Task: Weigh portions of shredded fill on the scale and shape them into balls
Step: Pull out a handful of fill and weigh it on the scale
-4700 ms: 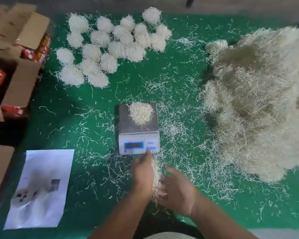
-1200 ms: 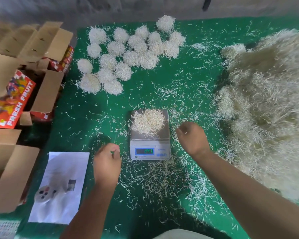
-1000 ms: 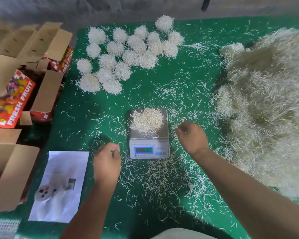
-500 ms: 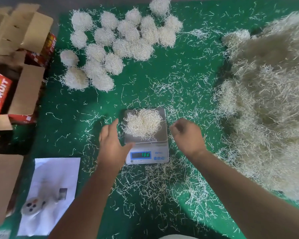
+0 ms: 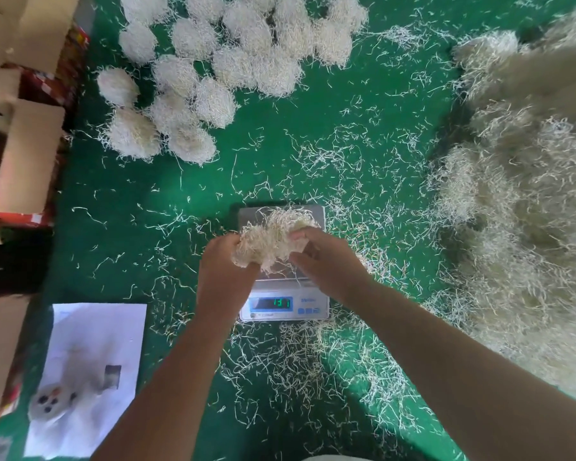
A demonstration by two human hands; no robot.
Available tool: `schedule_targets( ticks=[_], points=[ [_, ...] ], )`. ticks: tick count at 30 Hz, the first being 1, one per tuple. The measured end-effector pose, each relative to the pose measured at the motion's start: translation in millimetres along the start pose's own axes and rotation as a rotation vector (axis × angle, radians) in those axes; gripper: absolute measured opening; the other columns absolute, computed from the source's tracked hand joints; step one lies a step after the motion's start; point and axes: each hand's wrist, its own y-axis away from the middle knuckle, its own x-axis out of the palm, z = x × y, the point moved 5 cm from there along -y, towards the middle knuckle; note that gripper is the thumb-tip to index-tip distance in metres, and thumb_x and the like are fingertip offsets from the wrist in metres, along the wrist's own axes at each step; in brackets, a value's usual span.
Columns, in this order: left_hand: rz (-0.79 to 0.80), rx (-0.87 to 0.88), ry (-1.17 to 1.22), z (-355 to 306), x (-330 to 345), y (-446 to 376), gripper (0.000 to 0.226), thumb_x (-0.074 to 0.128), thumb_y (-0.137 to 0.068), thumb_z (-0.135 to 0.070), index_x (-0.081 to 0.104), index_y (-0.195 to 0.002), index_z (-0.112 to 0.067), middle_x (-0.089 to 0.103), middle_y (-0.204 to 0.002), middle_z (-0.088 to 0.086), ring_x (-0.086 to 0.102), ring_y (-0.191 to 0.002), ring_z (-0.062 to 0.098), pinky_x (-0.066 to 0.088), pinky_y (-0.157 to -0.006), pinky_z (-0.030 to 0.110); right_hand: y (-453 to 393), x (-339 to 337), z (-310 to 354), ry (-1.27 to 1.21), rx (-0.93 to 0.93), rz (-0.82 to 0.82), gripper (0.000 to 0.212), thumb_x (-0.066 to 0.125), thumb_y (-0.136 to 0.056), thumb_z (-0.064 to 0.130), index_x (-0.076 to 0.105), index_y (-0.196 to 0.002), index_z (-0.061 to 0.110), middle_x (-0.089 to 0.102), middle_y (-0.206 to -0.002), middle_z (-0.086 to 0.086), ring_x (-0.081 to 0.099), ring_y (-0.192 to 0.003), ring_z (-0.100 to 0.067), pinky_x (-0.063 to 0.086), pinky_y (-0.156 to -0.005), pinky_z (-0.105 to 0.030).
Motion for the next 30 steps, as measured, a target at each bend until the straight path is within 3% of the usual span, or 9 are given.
schedule_targets(
  ticks=[5,7,10,13,17,20,23,25,30],
  points=[
    [-0.018,-0.027,0.141,-1,-29,27,0.024,0.077,-0.088,-0.027,0.06,-0.104,-0.035,0.072,-0.087,-0.012,0.069,-0.067,0.014,0.055,-0.053,0.026,8,0,6,-0.037,-0.002,0.054,0.038,0.066,-0.101,0.024,0.062,-0.139,0.03,0.069,-0.079,0.007,0.066,-0.061,0.003,0.055,-0.052,-0.016],
    [-0.04,-0.053,0.166,-5,-42,41,0.031,0.077,-0.088,-0.028,0.061,-0.113,-0.034,0.07,-0.09,-0.024,0.062,-0.059,0.007,0.049,-0.046,0.016,17,-2,14,-0.113,-0.007,0.05,0.035,0.066,-0.102,0.034,0.063,-0.138,0.031,0.071,-0.08,0.005,0.066,-0.061,-0.002,0.06,-0.055,-0.024],
    [-0.02,-0.043,0.204,-19,-51,63,0.049,0.077,-0.088,-0.027,0.057,-0.132,-0.033,0.069,-0.1,-0.026,0.06,-0.067,-0.001,0.048,-0.051,0.016,39,-4,31,-0.3,0.032,0.087,0.046,0.061,-0.095,0.073,0.059,-0.134,0.047,0.075,-0.116,0.007,0.075,-0.097,-0.02,0.065,-0.088,-0.049],
    [0.066,0.011,0.274,-51,-49,88,0.058,0.072,-0.089,-0.022,0.051,-0.128,-0.06,0.066,-0.114,-0.026,0.062,-0.087,-0.01,0.047,-0.067,0.007,65,-11,53,-0.263,-0.001,0.139,0.083,0.054,-0.079,0.096,0.043,-0.149,0.052,0.064,-0.136,0.016,0.067,-0.107,-0.004,0.057,-0.099,-0.042],
    [0.1,0.098,0.303,-88,-41,120,0.078,0.064,-0.09,-0.007,0.048,-0.117,-0.078,0.06,-0.121,-0.043,0.063,-0.103,-0.013,0.048,-0.08,0.006,99,-36,69,-0.3,-0.092,0.068,0.067,0.07,-0.095,0.061,0.053,-0.152,0.03,0.065,-0.133,0.006,0.058,-0.09,0.002,0.053,-0.099,-0.034],
    [0.065,0.105,0.316,-99,-34,137,0.063,0.061,-0.092,-0.003,0.056,-0.135,-0.05,0.061,-0.132,-0.025,0.063,-0.114,-0.001,0.051,-0.095,0.026,128,-58,60,-0.289,-0.112,-0.01,0.057,0.071,-0.099,0.047,0.06,-0.145,0.015,0.066,-0.099,0.011,0.053,-0.069,0.009,0.051,-0.069,-0.017],
    [0.03,0.13,0.232,-118,-30,156,0.054,0.058,-0.094,-0.003,0.055,-0.122,-0.05,0.06,-0.118,-0.022,0.066,-0.075,-0.002,0.046,-0.052,0.013,164,-82,49,-0.348,-0.13,-0.062,0.041,0.071,-0.101,0.037,0.067,-0.135,0.014,0.062,-0.07,0.018,0.056,-0.051,0.011,0.042,-0.049,-0.007],
    [0.014,0.127,0.179,-128,-24,164,0.047,0.056,-0.093,-0.002,0.056,-0.11,-0.046,0.062,-0.121,-0.009,0.062,-0.069,0.006,0.04,-0.043,0.015,188,-96,37,-0.416,-0.117,-0.103,0.007,0.071,-0.103,0.029,0.072,-0.109,0.028,0.065,-0.062,0.028,0.059,-0.052,0.013,0.043,-0.051,-0.004],
    [0.036,0.167,0.097,-154,-4,193,0.038,0.055,-0.087,0.0,0.065,-0.104,-0.033,0.059,-0.118,0.012,0.06,-0.073,0.025,0.053,-0.046,0.022,235,-123,2,-0.499,-0.062,-0.262,0.04,0.072,-0.099,0.043,0.061,-0.061,0.047,0.054,-0.055,0.013,0.046,-0.046,-0.005,0.042,-0.047,-0.017]
  ],
)
